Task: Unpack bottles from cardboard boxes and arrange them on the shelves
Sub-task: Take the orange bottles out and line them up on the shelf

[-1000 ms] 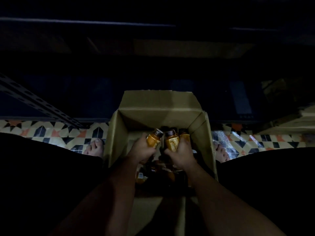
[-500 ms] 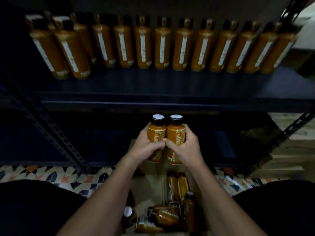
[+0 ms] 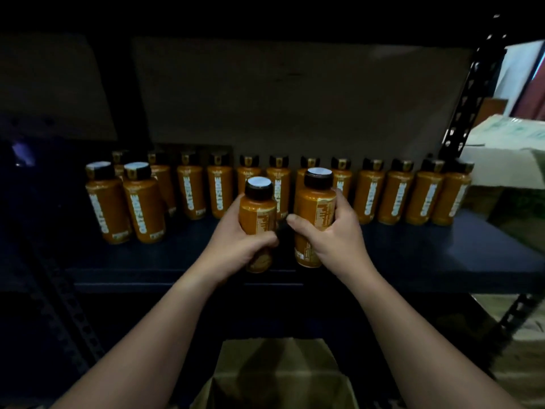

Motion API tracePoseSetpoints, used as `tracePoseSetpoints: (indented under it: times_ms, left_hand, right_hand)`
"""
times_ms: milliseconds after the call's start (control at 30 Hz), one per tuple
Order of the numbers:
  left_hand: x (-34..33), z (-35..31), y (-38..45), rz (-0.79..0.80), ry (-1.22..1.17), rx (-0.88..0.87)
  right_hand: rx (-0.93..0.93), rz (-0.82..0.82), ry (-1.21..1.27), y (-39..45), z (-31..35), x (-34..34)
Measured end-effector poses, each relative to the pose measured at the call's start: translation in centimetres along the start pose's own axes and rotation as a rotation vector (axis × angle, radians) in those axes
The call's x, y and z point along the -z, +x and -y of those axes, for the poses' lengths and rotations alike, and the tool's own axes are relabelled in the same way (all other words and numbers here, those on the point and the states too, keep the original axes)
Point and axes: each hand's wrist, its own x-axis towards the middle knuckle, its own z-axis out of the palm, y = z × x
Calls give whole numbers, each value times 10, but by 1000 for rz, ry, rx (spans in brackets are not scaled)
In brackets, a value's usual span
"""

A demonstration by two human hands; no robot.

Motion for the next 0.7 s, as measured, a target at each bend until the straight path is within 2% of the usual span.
tracePoseSetpoints:
  times_ms: [200,467,700]
  left_hand:
    - [5,27,30,-64,-13,28]
    - [13,43,52,-135,-25,29]
    - [22,49,40,-148,-150,-48]
  right_hand:
    - [-71,-12,-12,28,-35,-3]
    - [-56,-101,-64,38,-58,2]
    - [-121,-117,-32,37,-64,3]
